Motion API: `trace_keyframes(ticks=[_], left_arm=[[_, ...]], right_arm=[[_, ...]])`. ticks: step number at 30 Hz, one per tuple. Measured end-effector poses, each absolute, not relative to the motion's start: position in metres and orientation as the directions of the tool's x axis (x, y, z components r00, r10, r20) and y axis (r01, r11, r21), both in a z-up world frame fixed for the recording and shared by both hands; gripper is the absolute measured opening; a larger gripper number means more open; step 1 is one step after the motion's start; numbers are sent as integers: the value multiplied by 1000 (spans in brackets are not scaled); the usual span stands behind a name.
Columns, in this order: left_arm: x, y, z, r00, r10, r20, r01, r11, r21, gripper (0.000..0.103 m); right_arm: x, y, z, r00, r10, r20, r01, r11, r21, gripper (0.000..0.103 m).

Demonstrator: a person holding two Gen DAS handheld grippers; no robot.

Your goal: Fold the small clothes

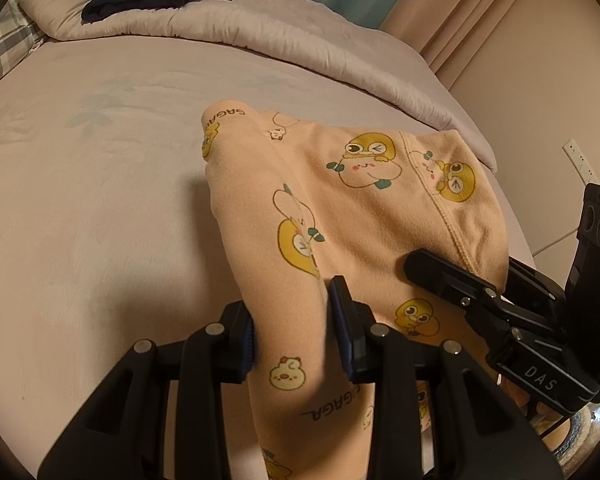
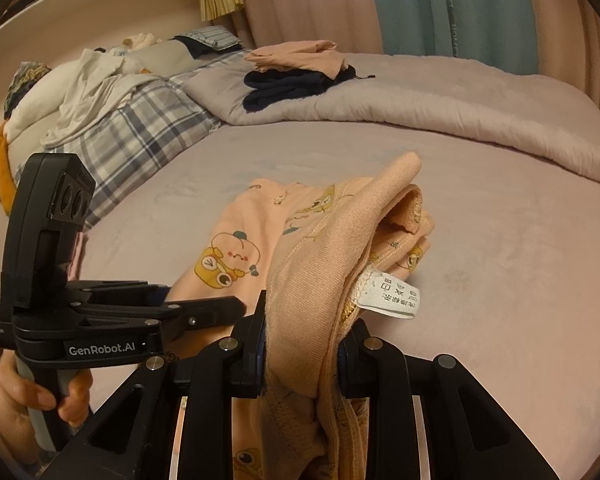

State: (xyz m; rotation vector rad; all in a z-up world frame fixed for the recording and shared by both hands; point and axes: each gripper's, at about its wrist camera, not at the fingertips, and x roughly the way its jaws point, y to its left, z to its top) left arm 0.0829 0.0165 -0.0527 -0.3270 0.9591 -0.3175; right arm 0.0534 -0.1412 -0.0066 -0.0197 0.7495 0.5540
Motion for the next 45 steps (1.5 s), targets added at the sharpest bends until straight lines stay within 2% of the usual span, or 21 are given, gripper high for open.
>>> trace_keyframes(ticks=[45], left_arm=[[114,27,-56,558,-369,-744,118,922,-369,33]], right_arm=[[59,-131,-11,605,459,-651,-472,865,171,28]])
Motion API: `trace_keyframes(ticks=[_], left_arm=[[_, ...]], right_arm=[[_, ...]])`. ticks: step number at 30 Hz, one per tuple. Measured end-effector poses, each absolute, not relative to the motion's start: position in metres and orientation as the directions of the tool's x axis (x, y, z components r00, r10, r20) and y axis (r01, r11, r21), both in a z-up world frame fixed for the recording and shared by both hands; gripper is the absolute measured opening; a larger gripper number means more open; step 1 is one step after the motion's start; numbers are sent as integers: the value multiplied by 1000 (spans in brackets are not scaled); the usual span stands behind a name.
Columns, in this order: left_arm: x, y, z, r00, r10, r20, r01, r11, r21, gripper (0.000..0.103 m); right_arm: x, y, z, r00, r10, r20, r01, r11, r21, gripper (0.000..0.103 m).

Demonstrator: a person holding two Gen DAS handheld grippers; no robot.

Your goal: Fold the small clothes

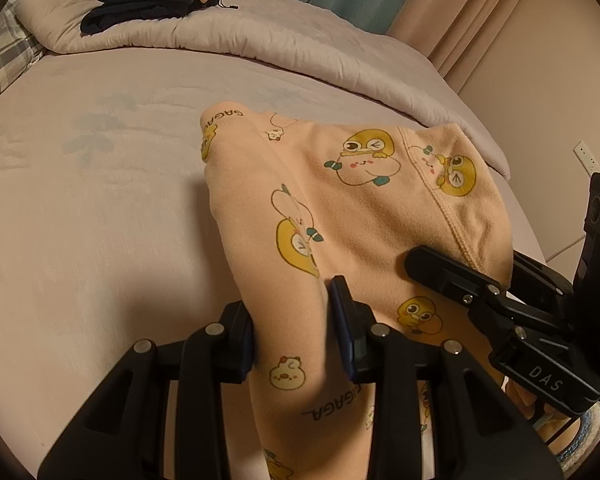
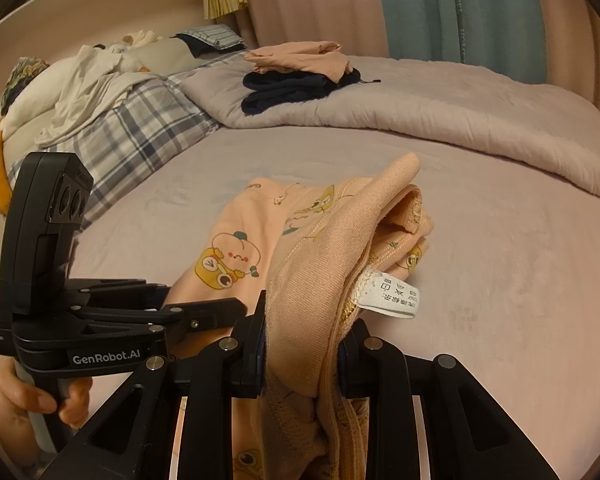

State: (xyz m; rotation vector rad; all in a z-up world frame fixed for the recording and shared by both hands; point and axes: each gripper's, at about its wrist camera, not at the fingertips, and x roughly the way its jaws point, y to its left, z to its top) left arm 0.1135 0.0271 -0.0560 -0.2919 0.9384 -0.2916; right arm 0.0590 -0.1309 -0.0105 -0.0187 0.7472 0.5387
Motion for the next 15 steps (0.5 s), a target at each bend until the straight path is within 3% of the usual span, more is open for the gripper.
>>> trace_keyframes(ticks=[15], left_arm=[[135,40,-60,566,-343,-750,98,931,-352,33]], right_arm=[[72,-126,-10,605,460,-650,-474,864,171,28]])
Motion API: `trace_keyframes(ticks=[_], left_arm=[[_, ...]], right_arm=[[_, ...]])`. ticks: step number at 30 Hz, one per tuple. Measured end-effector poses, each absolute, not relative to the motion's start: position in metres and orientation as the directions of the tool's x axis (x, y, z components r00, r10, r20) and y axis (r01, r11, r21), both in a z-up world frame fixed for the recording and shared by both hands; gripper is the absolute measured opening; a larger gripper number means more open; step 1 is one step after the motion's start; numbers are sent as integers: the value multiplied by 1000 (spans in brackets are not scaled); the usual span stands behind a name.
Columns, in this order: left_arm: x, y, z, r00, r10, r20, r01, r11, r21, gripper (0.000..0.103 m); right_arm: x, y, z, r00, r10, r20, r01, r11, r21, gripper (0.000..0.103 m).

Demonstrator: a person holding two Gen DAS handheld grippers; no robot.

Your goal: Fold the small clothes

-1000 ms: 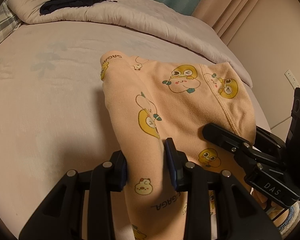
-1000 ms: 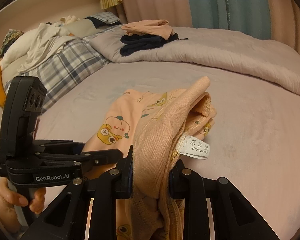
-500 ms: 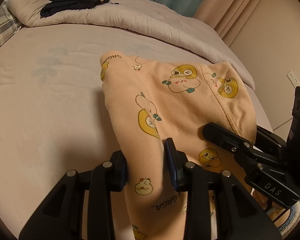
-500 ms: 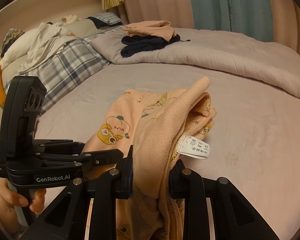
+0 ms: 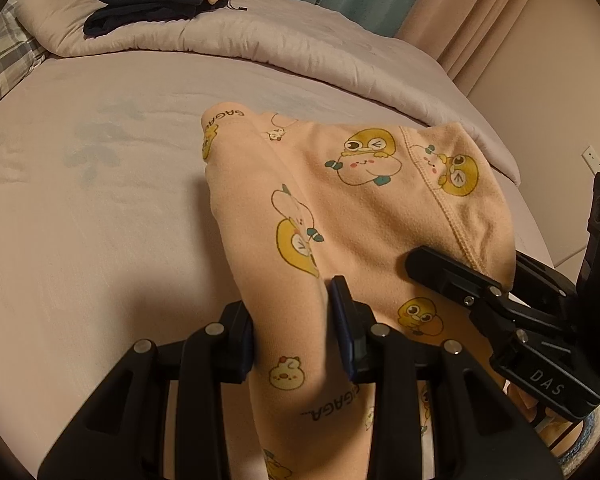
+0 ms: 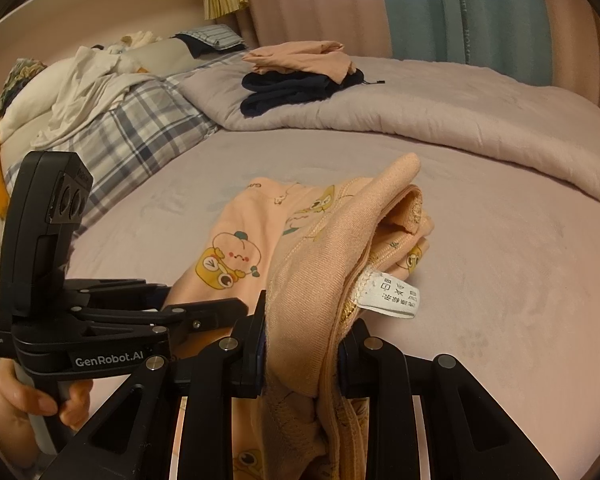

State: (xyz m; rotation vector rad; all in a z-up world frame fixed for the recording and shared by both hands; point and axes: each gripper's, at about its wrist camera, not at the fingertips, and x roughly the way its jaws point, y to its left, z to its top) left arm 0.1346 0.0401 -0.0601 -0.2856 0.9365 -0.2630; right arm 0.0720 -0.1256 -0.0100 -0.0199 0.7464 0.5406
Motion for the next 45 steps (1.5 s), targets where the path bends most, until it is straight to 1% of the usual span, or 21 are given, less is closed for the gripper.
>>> trace_keyframes(ticks=[9,18,45], left_arm=[[144,50,-65,566,-319,-760,74,938,-338,33],[149,60,-73,551,-305,-777,51,942,-333,33],[160,66,-100,498,-272,-824,9,951,-308,34]], right_arm=[[93,-112,-14,592,472,-654,-484,856,181,28],[92,-104,-24,573,482,-662,-485,851,200,28],[109,-88,-52,499,485,-718,-472,847,244,28]])
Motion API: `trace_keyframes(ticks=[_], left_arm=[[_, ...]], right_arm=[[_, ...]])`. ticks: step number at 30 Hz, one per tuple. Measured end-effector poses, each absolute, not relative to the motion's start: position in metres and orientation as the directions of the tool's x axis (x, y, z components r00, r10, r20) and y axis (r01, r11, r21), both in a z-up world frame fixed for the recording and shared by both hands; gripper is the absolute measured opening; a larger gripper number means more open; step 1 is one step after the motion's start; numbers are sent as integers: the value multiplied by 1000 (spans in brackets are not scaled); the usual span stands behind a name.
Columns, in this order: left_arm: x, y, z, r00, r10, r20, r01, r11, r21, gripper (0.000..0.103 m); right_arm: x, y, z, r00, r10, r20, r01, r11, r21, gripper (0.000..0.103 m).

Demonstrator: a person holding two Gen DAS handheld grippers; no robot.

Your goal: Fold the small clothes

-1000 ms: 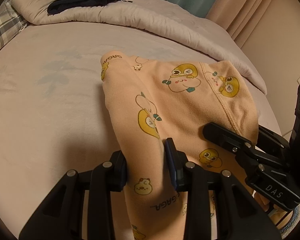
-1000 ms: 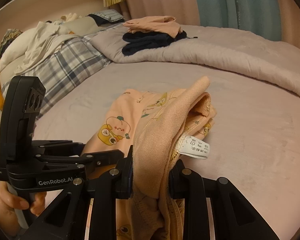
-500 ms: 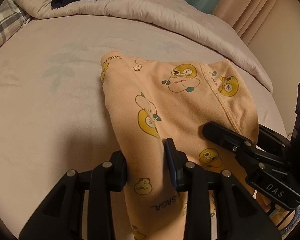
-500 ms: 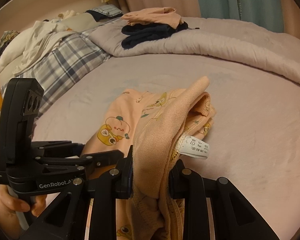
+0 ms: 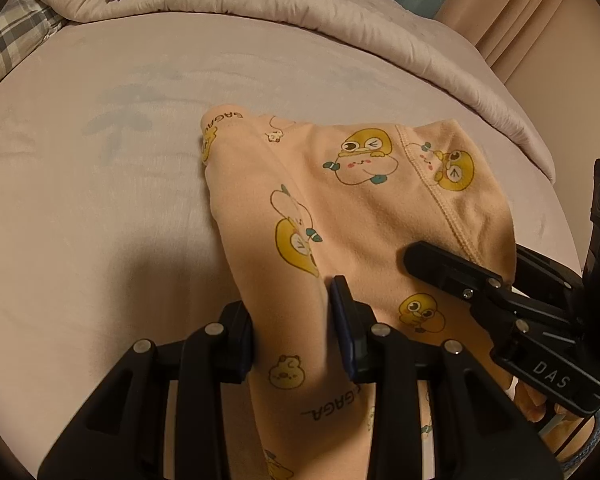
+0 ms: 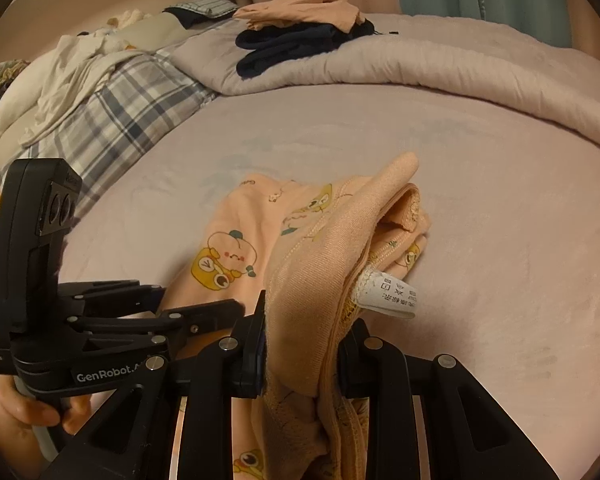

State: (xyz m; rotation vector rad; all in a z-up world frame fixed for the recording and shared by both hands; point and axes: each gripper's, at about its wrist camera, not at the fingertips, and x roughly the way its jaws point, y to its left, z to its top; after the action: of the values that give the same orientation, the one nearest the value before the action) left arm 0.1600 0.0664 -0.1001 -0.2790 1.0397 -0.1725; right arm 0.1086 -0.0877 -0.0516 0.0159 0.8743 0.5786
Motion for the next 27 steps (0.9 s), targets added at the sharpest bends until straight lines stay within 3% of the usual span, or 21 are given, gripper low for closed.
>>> trace_keyframes(ticks=[20,27], left_arm=[[162,65,-104,497,-261,-828,13,956,-293,39],[162,69,-107,493,-252,-833,-3,957,-291,48]], right_arm=[[119,-109,-72,453,495,-741,-376,860,345,28],[120,-113,-78,441,494,-749,-350,863,363,29]])
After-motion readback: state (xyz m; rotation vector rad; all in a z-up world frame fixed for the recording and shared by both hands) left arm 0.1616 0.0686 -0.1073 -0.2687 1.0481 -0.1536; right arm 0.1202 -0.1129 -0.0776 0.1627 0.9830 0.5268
